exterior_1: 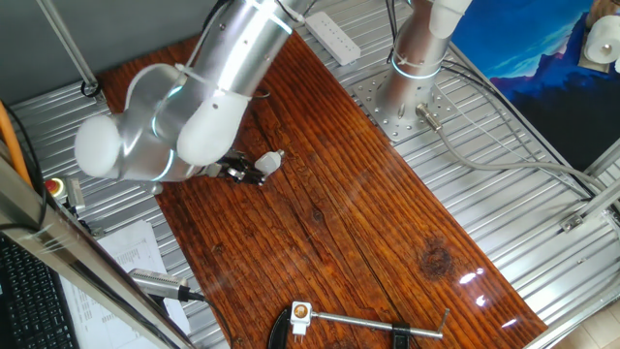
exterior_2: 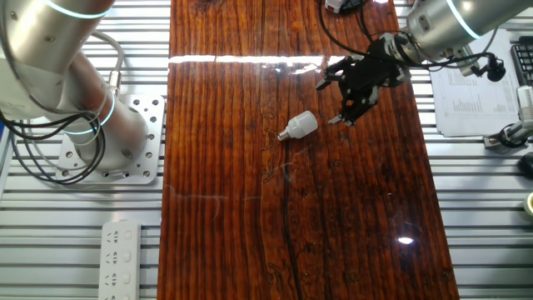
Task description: Install the light bulb by rotating it
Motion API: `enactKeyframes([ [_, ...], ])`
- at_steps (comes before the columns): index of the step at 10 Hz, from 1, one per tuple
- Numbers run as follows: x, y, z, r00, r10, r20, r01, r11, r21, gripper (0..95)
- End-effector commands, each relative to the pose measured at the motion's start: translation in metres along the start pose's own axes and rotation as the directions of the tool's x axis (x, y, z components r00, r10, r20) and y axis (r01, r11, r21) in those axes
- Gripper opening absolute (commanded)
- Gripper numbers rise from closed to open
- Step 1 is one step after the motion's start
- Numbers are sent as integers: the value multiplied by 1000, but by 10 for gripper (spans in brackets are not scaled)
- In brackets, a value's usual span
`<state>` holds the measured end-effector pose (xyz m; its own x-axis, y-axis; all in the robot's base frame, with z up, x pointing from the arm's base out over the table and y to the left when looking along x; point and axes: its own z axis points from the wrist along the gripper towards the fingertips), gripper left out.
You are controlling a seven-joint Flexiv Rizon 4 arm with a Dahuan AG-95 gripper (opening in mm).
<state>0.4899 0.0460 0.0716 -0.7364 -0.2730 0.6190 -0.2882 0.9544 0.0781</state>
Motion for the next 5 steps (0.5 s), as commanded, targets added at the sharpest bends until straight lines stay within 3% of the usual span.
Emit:
enactKeyframes([
  [1,-1,0,6,1000,0,0,0,1000,12,760],
  [5,-4,1,22,1000,6,-18,-5,999,51,760],
])
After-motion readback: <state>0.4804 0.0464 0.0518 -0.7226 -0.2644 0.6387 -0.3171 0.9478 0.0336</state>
